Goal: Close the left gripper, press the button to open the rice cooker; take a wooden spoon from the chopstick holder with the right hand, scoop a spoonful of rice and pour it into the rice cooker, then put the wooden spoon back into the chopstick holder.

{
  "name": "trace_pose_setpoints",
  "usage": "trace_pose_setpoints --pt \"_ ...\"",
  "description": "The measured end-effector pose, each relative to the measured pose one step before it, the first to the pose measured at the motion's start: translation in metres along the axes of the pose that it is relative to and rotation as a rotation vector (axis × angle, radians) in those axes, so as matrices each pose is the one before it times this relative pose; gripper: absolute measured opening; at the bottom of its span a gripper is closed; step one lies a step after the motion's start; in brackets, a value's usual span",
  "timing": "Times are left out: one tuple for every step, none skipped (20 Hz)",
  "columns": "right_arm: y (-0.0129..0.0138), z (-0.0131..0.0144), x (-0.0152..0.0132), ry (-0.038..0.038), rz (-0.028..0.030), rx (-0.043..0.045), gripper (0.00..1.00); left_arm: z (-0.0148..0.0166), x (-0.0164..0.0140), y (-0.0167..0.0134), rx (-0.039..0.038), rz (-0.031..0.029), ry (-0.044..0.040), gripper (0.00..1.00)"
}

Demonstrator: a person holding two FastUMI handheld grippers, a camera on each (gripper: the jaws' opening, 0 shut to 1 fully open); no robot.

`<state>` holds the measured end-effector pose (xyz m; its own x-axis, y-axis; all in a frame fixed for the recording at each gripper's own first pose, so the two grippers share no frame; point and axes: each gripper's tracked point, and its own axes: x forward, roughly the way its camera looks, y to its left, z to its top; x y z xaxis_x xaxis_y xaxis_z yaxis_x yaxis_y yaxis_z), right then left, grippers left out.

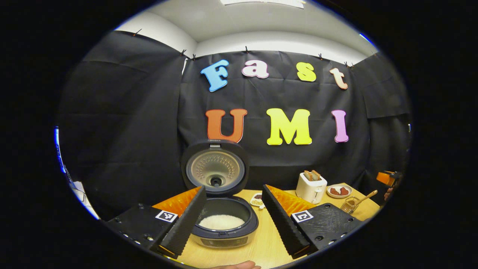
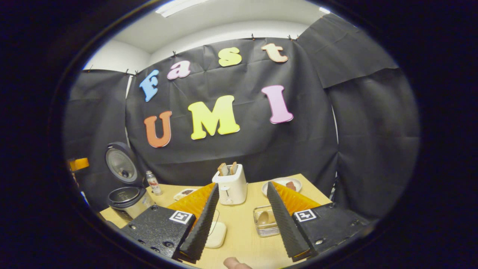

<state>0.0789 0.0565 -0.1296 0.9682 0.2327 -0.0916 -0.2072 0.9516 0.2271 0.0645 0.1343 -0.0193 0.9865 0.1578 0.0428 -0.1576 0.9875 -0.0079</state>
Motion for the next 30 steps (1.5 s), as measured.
trace_pose_setpoints --pt "0.00229 -0.00665 -0.00773 0.01297 0.02428 0.00120 0.84 0.00587 0.00985 0.00024 0.00083 -0.00807 -0.00718 0.95" --pt "-0.00051 -0.00332 -0.00647 0.00011 0.00762 -0.00665 0.84 0.00724 0.01092 0.00368 0.00171 0.00241 -0.01622 0.95" --pt "-0.00334 -0.00045 -0.00437 -0.00739 -0.00278 -0.00305 0.84 0.01053 0.01268 0.00708 0.00230 0.00552 -0.02736 1.00" --pt "0.00073 0.00005 -0.00241 -0.00835 0.00262 -0.01107 0.84 0.00949 0.01361 0.00589 -0.00516 0.00893 -0.02347 0.95" --pt "0.00078 -0.00115 -0.00148 -0.00208 0.00185 -0.01676 0.84 0.00592 0.01482 0.00186 -0.01068 -0.00249 -0.01673 0.95" --pt "0.00224 -0.00090 -0.00127 0.00114 0.01078 -0.01754 0.84 0.00618 0.01456 0.00214 -0.00912 -0.00212 -0.01538 0.95" --pt "0.00203 -0.00020 -0.00220 0.00017 0.01160 -0.00648 0.84 0.00342 0.01598 0.00333 -0.00721 0.00799 -0.00626 0.95" --pt "0.00167 0.00128 -0.00041 -0.00309 0.01161 0.00239 0.84 0.00618 0.01671 0.00247 -0.00264 0.00021 -0.01103 0.95" --pt "0.00095 0.00012 -0.00050 -0.00093 0.00690 0.00519 0.84 0.00650 0.01577 -0.00016 0.01315 -0.00921 -0.02146 1.00" --pt "0.00046 0.00058 -0.00024 -0.00129 0.00379 0.00509 0.84 0.00631 0.01659 0.00094 0.02414 -0.00796 -0.02790 0.96" --pt "0.00206 -0.00015 -0.00092 -0.00100 0.00857 -0.00146 0.84 0.00659 0.01688 0.00327 0.02558 0.00264 -0.03438 0.95" --pt "0.00152 0.00115 -0.00181 -0.00931 0.00474 -0.00292 0.84 0.00003 0.01717 0.00246 0.00742 -0.00067 -0.00610 0.95" --pt "0.00145 0.00164 -0.00167 -0.01515 0.00986 -0.00551 0.84 -0.00734 0.01408 0.00235 -0.00668 0.00633 0.01371 0.95" --pt "0.00199 0.00122 -0.00100 -0.01153 0.00561 -0.00063 0.84 -0.00674 0.01417 0.00328 -0.02348 0.00356 0.01242 0.95" --pt "0.00273 -0.00102 0.00005 -0.00790 0.00725 0.00214 0.84 -0.00436 0.01460 0.00528 -0.02459 0.01529 0.01569 0.95" --pt "0.00134 -0.00038 0.00078 0.00313 -0.00410 0.00447 0.84 0.00026 0.01541 0.01063 -0.02388 0.03869 0.00441 0.95" --pt "-0.00102 -0.00441 0.00078 0.02238 -0.00858 -0.01069 0.84 -0.00216 0.01510 0.01071 -0.03144 0.03301 0.01461 0.95" --pt "-0.00379 -0.00226 -0.00224 0.01955 -0.02528 -0.00957 0.84 -0.00744 0.00937 0.00466 -0.03124 0.01220 0.03430 0.95" --pt "0.00195 0.00556 -0.00373 -0.01023 -0.00603 -0.00233 0.84 -0.01003 0.00895 0.00139 -0.01047 0.02114 0.03234 0.94" --pt "0.00519 0.00504 -0.00311 -0.01426 0.01093 -0.00327 0.84 -0.00961 0.00618 0.00535 0.00268 0.01450 0.03058 0.94" --pt "0.00561 0.00124 -0.00401 -0.00287 0.01698 -0.00529 0.84 -0.00914 0.00243 0.00636 0.00739 0.01611 0.01759 0.94" --pt "0.00213 -0.00109 -0.00227 0.00210 0.00707 -0.00299 0.84 -0.01229 0.00427 0.00212 0.00683 0.00914 0.04130 0.94" --pt "-0.00201 -0.00094 -0.00144 -0.00024 -0.00364 0.00102 0.84 -0.00258 -0.00245 0.00600 0.03989 0.03021 0.00043 0.94" --pt "-0.00245 0.00037 -0.00018 -0.00195 -0.01058 0.00813 0.84 -0.00143 -0.00196 0.00197 0.03017 0.00693 0.01310 0.96" --pt "-0.00139 -0.00124 -0.00016 0.00371 -0.01122 0.01374 0.84 -0.00180 0.00022 0.00215 -0.02016 0.01029 0.02416 1.00" --pt "0.00145 -0.00093 -0.00024 0.00597 -0.00248 0.01478 0.84 -0.00634 -0.00034 0.00180 -0.00100 0.01358 0.03793 0.96" --pt "0.00379 -0.00192 -0.00105 0.01054 0.00432 0.01067 0.85 -0.00302 -0.00362 0.00050 0.00096 0.00399 0.01754 0.97" --pt "0.00533 -0.00119 -0.00234 0.00553 0.01407 0.00629 0.85 -0.00147 -0.00808 -0.00003 0.00620 -0.00216 0.01929 0.98" --pt "0.00496 -0.00002 -0.00191 0.00168 0.01704 0.00529 0.85 -0.00237 -0.00499 0.00068 -0.00059 -0.00337 0.01700 0.98" --pt "0.00634 0.00064 -0.00414 0.00208 0.02218 0.00398 0.84 -0.00327 -0.00650 -0.00016 0.00446 -0.00528 0.01924 0.98"
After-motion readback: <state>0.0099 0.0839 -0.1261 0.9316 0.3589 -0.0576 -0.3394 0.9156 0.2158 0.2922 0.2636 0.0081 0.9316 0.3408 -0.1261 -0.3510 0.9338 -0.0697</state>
